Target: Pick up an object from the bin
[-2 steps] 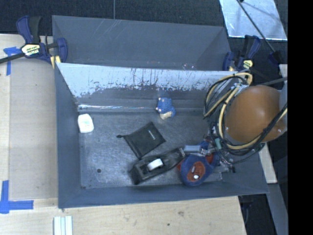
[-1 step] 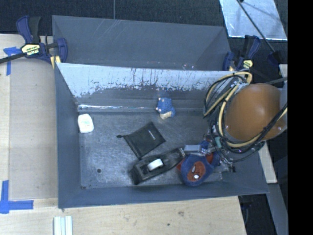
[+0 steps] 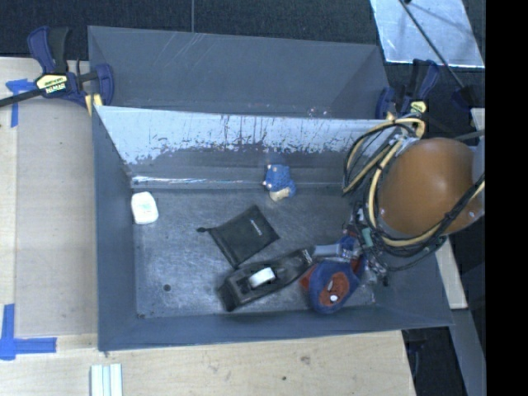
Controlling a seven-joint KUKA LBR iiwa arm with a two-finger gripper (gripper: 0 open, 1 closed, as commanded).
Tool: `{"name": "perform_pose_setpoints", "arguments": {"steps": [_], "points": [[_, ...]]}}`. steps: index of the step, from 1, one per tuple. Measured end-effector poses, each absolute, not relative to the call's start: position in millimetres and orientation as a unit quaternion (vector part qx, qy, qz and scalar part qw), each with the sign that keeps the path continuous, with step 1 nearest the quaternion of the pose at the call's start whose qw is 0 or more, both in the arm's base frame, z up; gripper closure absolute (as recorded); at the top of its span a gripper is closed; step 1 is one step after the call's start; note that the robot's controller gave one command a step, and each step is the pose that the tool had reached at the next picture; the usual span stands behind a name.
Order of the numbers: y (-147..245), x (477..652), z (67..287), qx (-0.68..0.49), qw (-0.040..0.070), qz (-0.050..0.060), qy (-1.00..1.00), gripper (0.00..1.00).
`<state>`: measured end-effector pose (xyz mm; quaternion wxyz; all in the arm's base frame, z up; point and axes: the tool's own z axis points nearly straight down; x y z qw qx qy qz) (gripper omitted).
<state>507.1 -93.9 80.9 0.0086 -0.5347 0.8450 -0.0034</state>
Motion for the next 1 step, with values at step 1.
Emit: {"name": "perform_pose_setpoints", "arguments": {"steps": [1], "points": [[-94.2, 509.9, 185.8, -0.534, 0.004, -0.003, 0.845, 1.00]]}}
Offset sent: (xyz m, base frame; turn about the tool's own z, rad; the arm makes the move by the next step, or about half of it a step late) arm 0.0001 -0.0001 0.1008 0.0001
